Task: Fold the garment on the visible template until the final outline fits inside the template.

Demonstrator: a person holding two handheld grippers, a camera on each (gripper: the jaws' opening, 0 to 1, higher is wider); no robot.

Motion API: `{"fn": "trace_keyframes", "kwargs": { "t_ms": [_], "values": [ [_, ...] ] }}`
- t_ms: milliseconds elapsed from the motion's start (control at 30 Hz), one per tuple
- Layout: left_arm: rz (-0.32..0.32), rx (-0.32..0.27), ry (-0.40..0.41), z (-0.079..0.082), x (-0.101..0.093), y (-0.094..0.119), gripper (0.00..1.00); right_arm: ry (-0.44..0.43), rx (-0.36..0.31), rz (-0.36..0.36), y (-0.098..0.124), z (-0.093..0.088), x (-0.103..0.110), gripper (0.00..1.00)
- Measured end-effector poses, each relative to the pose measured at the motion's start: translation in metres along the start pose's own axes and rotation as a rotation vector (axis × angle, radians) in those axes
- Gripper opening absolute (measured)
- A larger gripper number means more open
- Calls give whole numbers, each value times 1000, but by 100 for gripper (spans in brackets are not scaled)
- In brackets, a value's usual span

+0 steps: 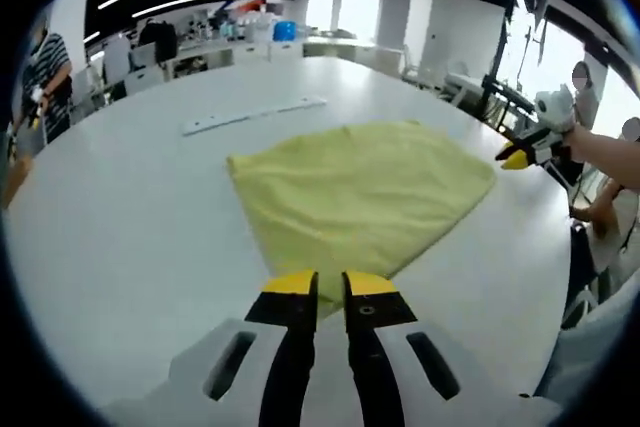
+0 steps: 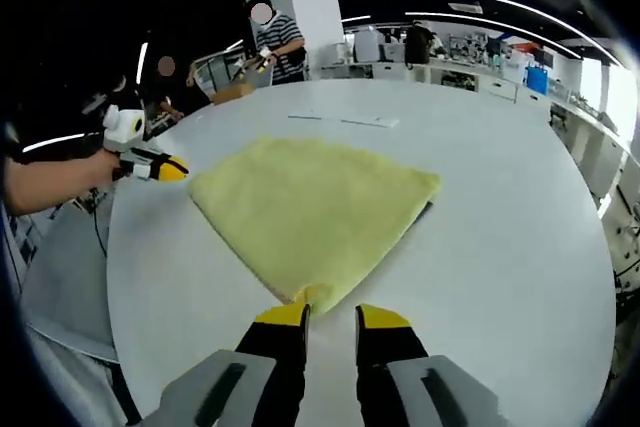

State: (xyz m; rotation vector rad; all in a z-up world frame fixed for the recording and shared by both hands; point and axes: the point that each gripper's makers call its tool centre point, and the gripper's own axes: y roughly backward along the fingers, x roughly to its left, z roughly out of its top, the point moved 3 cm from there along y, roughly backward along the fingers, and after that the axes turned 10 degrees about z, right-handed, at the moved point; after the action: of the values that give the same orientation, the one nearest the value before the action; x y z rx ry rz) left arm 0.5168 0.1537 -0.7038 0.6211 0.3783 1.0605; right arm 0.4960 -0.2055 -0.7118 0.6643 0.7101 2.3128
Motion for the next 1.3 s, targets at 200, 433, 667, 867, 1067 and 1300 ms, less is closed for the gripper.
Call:
{"fn": "trace_keyframes", "kwargs": {
  "t_ms": [200,433,667,867,1067,1300],
  "values": [
    [12,19,14,-13,1,0,6,-11,-5,7,-4,-6,3,13],
    [52,29,47,-25,4,0,7,-21,-17,16,-8,-12,6,13],
    [51,30,81,-31,2,-3,7,-37,-25,23,-13,-19,8,13],
    [61,20,99,-28,2,-6,7,-57,-59,25,-18,-20,8,11],
    [82,5,116,-24,5,-8,7,-80,-88,39,-23,-16,11,10],
    [88,-4,125,-23,3,-10,6,-111,-118,32,-26,-15,13,5]
  ]
}}
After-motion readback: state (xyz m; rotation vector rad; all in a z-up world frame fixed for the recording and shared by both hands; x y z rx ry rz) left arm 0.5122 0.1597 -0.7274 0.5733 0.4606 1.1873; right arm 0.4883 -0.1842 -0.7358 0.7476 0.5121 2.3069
